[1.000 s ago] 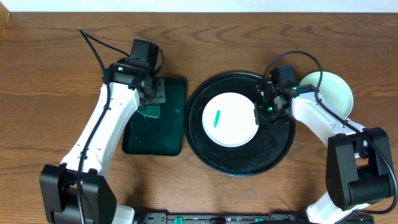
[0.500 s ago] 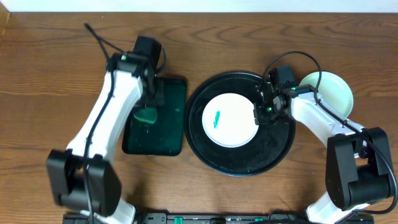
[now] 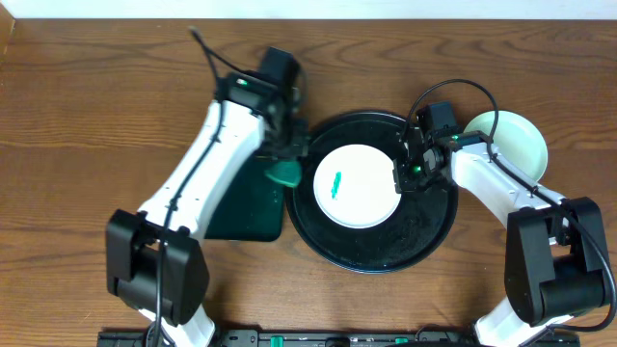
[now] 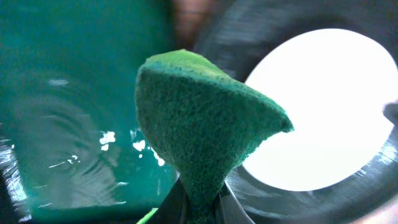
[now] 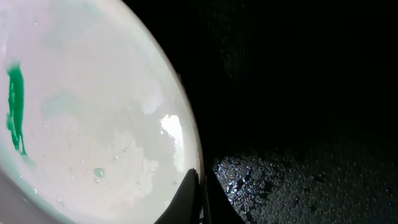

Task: Clean dirty plates on tray and stack at the side
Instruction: 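Move the green sponge with the left gripper onto the white plate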

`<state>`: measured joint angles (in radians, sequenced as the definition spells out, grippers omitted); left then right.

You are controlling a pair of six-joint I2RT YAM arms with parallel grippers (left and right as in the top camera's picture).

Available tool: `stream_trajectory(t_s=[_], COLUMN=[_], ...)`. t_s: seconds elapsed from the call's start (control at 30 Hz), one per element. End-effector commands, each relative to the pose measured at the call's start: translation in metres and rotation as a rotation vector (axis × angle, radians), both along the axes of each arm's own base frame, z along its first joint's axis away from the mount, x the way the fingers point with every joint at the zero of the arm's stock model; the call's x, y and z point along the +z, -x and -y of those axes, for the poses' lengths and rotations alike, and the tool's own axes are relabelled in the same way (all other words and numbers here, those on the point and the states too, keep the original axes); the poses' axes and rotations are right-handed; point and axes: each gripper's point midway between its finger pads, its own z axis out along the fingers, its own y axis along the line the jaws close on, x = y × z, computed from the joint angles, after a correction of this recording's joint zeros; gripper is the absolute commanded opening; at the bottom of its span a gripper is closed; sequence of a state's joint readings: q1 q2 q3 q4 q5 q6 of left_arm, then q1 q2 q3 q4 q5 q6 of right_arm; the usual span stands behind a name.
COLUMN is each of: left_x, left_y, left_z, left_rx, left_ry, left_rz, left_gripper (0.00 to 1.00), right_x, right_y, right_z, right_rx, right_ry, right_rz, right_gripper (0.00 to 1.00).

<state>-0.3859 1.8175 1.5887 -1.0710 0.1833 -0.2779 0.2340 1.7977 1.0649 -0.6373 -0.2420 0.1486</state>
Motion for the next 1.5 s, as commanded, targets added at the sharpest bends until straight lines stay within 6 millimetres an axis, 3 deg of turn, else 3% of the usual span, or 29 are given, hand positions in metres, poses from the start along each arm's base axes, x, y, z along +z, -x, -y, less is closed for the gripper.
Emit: stream_trajectory(t_s=[0.0,0.2,0.43,0.83,1.33,1.47], left_x=[-0.005,-0.02,-0.031,-0.065,-0.074,-0.085], left_y=[0.012,0.023,0.026,0.008,0.006,0.006], left_z=[0.041,0.078,0.088,0.086,0.087,0.087], left_rx=[0.009,0.004,0.028,0.069,0.068,0.067], left_ry=[0.067,0.086,0.029,-0.045,-0.05,-0.063], left_rz=[-0.011,0.027,0.058,0.073,0.067,0.051], left_gripper=[0.07,0.07,0.07,0.07,0.07,0.07], right_x=[0.008,0.008,0.008,0.008,0.008,0.008], right_y=[-0.002,-0.002,-0.001,-0.001,-0.001,-0.001], right_z=[-0.001,-0.001,-0.001,-0.001,-0.001,-0.001], right_rx=[0.0,0.0,0.0,0.0,0.0,0.0], right_ry=[0.003,0.003,0.003,0.004,0.004,0.004], right_rz=[0.024,0.023,0.021,0.02,0.021,0.021], right_gripper=[0.01,0.01,0.01,0.01,0.01,0.01])
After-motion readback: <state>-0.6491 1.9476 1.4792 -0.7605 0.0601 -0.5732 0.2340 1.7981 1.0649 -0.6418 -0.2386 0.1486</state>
